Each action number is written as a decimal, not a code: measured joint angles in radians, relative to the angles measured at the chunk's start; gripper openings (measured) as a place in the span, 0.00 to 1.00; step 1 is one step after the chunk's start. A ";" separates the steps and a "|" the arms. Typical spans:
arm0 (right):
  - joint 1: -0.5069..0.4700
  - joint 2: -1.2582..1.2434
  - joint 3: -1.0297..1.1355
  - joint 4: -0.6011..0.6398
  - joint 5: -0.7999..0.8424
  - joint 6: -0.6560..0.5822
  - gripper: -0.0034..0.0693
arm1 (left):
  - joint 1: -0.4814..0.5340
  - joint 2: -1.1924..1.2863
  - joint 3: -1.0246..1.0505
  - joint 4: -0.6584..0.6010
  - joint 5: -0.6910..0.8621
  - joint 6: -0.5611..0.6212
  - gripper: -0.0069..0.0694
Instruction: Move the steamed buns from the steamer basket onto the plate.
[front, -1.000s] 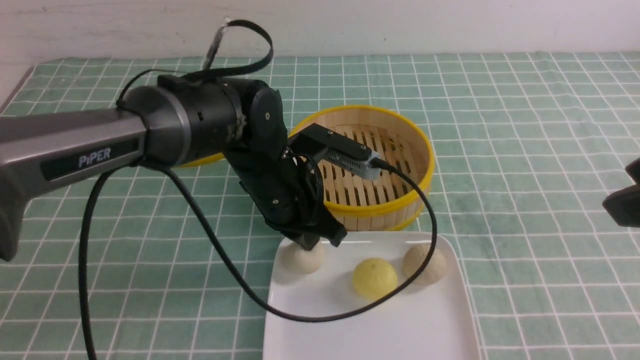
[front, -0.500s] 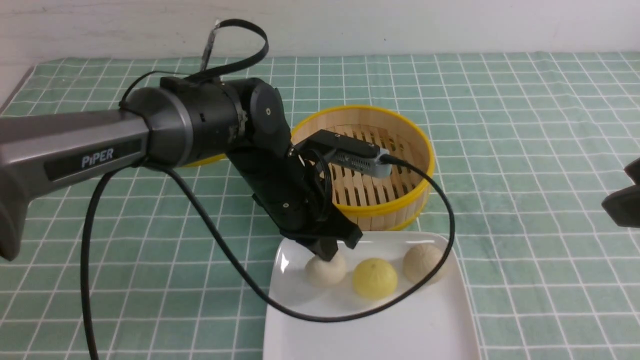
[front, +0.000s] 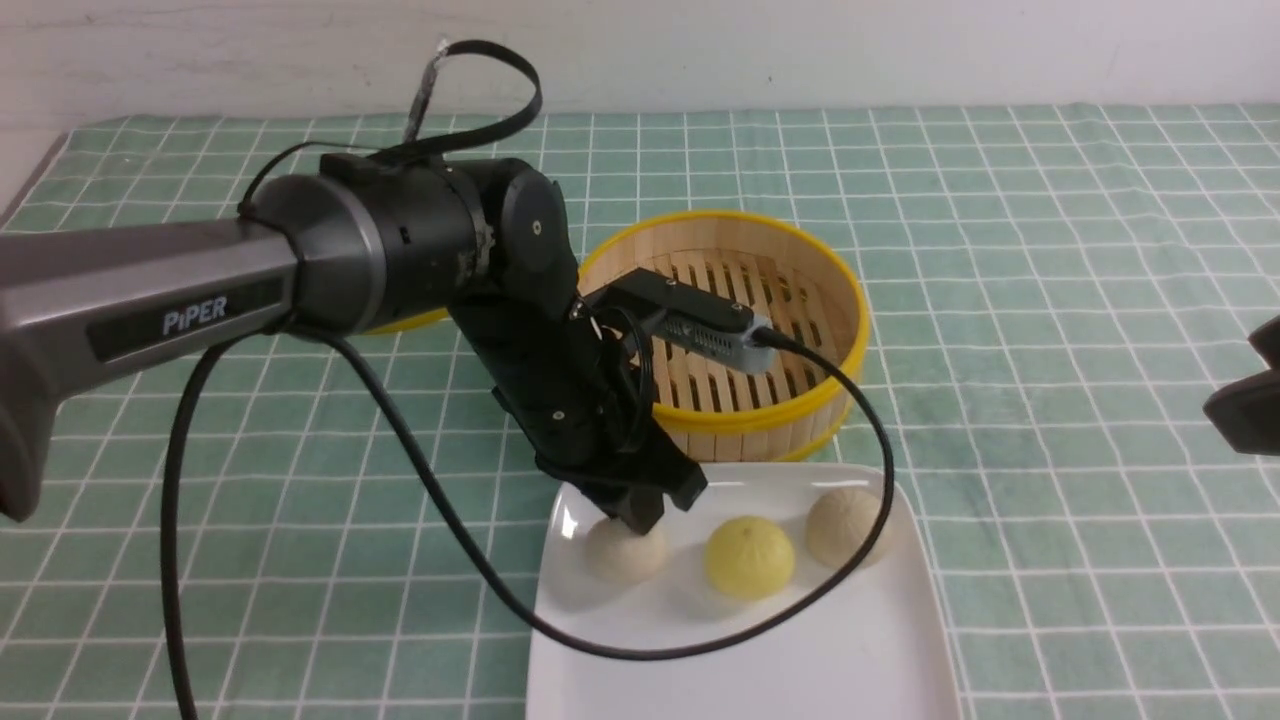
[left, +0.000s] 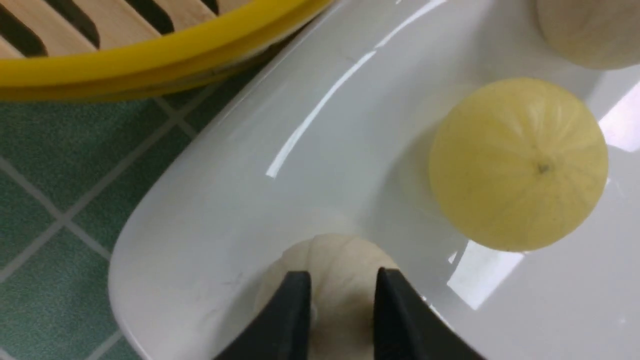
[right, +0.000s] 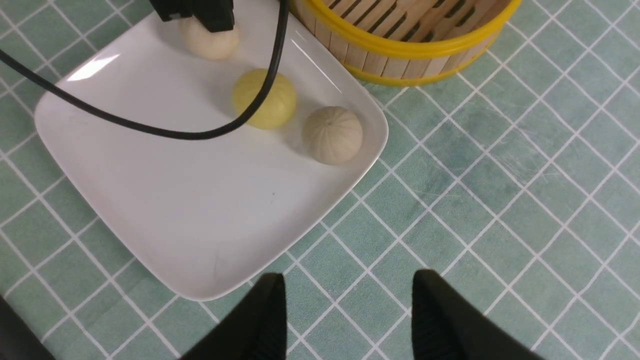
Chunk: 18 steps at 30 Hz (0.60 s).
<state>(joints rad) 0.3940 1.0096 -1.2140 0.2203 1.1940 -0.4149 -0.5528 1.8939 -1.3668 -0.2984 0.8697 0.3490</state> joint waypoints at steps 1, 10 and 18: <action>0.000 0.000 0.000 0.000 0.000 0.000 0.54 | 0.000 0.000 0.000 0.000 -0.005 0.000 0.44; 0.000 0.000 0.000 0.000 -0.007 0.000 0.54 | 0.000 -0.016 -0.017 0.009 0.005 -0.007 0.69; 0.000 0.000 0.000 0.000 -0.106 0.000 0.54 | -0.001 -0.204 -0.187 0.135 0.015 -0.108 0.70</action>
<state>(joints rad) 0.3940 1.0096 -1.2140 0.2203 1.0877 -0.4149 -0.5536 1.6897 -1.5538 -0.1631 0.8847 0.2411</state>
